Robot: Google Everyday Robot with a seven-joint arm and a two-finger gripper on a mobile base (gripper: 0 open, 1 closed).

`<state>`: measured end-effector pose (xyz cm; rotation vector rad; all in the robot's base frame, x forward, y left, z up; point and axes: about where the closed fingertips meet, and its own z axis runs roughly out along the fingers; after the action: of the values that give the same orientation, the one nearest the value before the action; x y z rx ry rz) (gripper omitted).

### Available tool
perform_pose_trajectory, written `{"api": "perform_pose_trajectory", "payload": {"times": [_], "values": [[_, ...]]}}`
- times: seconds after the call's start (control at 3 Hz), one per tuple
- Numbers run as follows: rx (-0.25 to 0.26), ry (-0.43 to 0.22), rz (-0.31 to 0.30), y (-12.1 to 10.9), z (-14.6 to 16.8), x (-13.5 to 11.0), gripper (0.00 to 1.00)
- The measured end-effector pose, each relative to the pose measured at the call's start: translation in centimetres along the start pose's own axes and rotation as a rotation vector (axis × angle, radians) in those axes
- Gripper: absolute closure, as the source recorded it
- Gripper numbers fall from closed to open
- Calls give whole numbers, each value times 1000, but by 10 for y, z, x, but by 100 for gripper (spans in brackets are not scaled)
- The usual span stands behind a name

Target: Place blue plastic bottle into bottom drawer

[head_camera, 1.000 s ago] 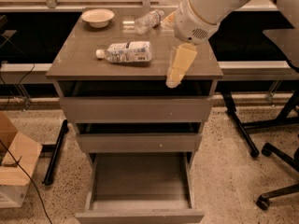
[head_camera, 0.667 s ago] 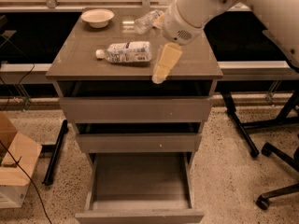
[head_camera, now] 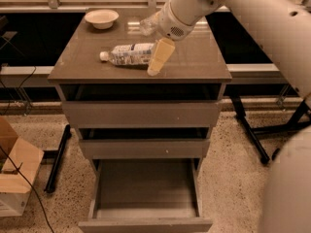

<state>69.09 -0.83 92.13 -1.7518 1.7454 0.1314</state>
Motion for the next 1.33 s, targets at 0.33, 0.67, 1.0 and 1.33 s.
{"api": "perform_pose_trajectory", "payload": {"times": [0.33, 0.67, 1.0, 1.33], "values": [[-13, -2, -14, -22, 26, 5, 0], [-35, 2, 26, -41, 58, 13, 0], [-60, 12, 66, -47, 79, 19, 0], [-102, 18, 63, -42, 98, 20, 18]]}}
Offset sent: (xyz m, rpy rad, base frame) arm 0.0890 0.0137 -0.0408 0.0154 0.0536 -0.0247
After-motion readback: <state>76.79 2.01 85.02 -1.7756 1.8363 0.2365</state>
